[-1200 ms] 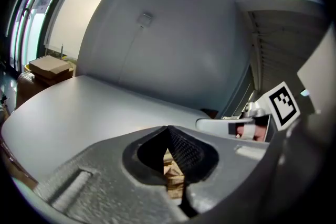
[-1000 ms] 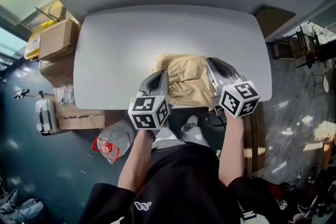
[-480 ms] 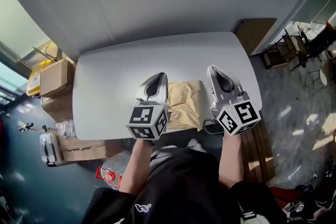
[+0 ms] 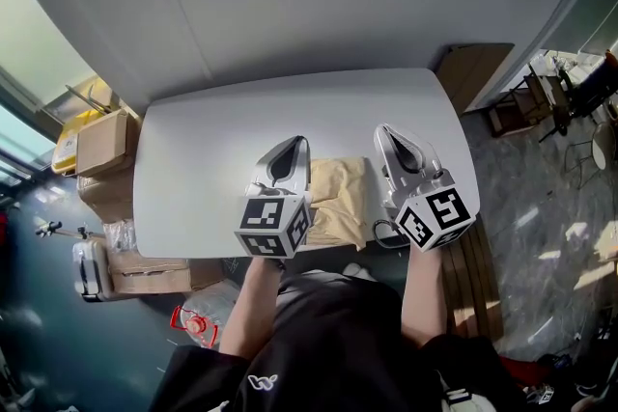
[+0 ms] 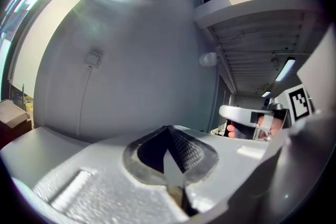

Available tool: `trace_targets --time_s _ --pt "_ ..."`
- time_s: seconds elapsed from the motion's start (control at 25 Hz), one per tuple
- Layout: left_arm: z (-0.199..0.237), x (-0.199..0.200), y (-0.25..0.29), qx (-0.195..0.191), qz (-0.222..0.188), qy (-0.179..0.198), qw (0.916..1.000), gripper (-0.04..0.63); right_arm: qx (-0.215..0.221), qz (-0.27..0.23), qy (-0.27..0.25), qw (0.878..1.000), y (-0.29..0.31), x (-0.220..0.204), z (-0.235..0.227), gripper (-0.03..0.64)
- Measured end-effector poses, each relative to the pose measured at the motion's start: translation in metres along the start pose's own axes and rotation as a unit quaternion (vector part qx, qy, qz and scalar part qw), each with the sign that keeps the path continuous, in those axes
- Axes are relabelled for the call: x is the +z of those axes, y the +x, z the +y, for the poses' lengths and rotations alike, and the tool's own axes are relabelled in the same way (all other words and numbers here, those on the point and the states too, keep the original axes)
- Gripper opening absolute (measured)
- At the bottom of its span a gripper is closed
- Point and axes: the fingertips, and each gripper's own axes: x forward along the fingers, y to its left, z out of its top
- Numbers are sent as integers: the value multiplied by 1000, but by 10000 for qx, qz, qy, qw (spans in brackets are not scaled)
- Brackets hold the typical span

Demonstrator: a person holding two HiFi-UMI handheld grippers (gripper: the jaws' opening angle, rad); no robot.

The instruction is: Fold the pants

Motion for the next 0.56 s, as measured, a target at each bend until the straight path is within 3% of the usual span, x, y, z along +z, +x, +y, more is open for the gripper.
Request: trace_targets --time_s 0.56 --pt "6 10 -9 267 -139 44 9995 3 156 -16 26 9999 7 4 1 3"
